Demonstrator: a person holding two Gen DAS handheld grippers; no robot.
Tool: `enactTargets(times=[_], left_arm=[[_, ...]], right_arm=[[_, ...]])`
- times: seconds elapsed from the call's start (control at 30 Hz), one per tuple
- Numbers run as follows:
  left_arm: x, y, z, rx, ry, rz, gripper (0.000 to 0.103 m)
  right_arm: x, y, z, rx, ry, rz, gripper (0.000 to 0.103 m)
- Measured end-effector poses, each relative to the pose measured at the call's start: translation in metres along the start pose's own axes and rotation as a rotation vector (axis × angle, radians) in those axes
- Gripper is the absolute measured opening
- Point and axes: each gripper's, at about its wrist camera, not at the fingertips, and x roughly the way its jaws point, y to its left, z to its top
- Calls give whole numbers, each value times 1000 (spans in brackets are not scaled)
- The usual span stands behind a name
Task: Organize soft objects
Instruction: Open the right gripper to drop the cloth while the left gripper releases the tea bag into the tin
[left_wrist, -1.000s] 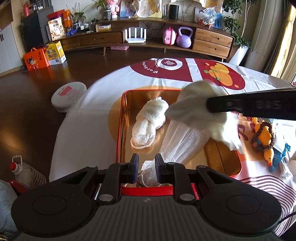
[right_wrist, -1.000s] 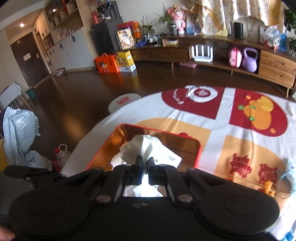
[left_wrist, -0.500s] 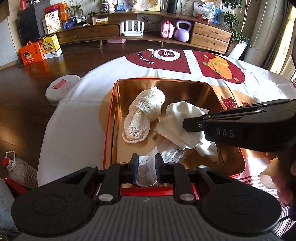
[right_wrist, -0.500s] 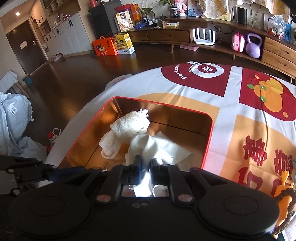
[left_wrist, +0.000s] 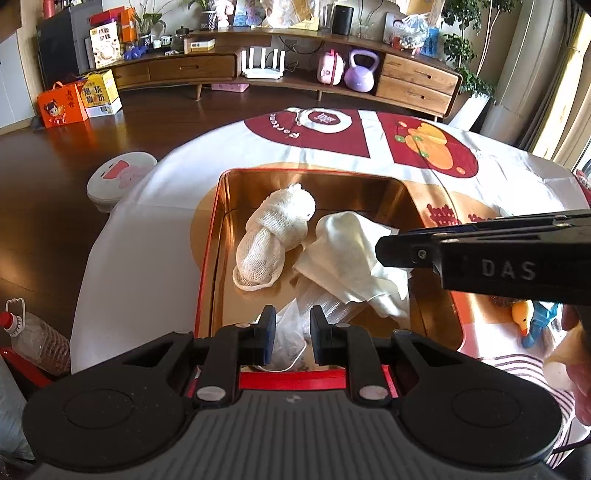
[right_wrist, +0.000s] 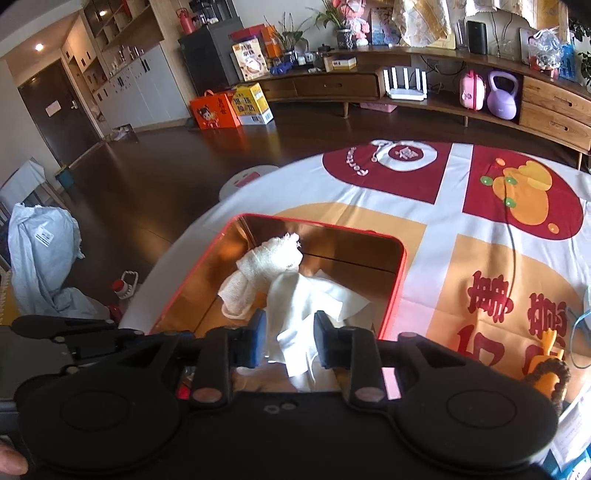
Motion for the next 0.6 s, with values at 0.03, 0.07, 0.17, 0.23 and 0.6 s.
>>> enactTargets(times=[0.03,0.07,0.17,0.23,0.6], left_arm=[[-2,-1,1,-1,-4,-2,19],[-4,-2,1,-2,-8,-2,20],[-11,-5,1,-8,-20,-2,28],[-15,-7,2,-8,-30,-4,31],[-42,-20,2,-7,-104,-18,68]], right_arm=[[-4,1,0,0,-5,2,34],[-8,1,0,1,-11,6,37],[-21,2,1,-2,-32,10,37],[-29,1,1,1,-46,14,39],[-75,-2,-12,8,-104,27,58]])
